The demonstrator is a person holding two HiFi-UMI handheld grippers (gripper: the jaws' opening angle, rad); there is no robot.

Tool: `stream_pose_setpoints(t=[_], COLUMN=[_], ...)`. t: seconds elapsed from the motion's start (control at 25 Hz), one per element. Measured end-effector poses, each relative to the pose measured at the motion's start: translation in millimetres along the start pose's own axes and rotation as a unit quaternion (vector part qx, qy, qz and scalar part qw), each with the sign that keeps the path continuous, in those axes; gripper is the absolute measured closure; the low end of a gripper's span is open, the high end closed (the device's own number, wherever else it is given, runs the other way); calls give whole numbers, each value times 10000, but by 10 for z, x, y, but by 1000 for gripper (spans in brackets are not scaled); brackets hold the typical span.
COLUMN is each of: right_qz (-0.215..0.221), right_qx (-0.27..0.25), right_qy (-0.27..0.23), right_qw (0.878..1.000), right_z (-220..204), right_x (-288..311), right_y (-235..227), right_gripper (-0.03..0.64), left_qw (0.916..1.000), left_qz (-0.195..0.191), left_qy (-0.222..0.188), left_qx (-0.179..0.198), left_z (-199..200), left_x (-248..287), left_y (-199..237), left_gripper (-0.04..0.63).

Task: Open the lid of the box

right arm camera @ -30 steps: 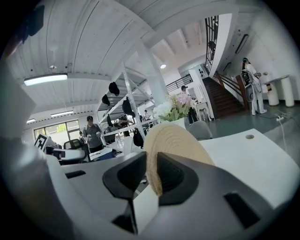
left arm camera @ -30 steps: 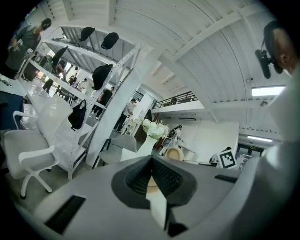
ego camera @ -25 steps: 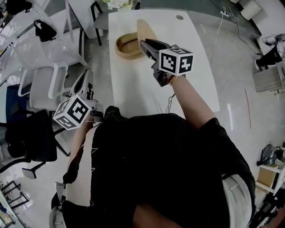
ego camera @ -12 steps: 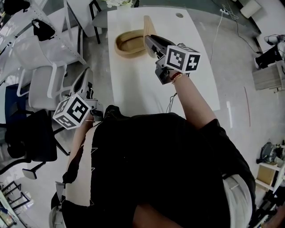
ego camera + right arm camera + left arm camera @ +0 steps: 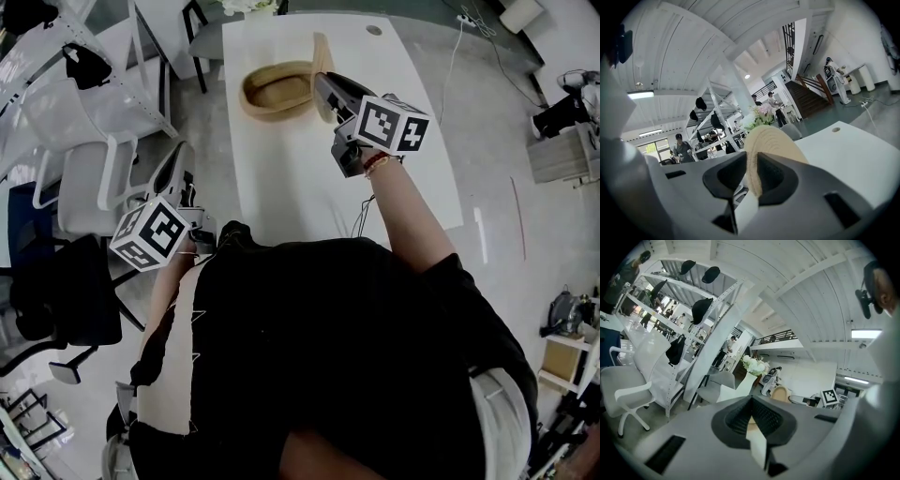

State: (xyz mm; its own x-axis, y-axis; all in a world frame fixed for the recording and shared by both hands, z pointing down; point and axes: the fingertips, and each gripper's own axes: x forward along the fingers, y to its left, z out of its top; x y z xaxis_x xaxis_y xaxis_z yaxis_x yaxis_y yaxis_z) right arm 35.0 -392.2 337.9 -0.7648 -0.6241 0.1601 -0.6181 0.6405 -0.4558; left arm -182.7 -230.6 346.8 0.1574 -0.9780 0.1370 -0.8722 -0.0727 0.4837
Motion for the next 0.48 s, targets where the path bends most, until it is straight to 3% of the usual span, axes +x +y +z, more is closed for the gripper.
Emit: stream_pose_setpoints(t=[0.48], right_qz=[-363], right_qx=[151], right_qy=[-343], right_qw=[9986], right_z=[-28], right_x=[-139], right_y=[-49], right_gripper=[540], left_qw=[9994], left_qz=[-261], left_qy=[241], left_qx=[19], left_z=[13], left_x=[99], left_y=[146], left_gripper=[586])
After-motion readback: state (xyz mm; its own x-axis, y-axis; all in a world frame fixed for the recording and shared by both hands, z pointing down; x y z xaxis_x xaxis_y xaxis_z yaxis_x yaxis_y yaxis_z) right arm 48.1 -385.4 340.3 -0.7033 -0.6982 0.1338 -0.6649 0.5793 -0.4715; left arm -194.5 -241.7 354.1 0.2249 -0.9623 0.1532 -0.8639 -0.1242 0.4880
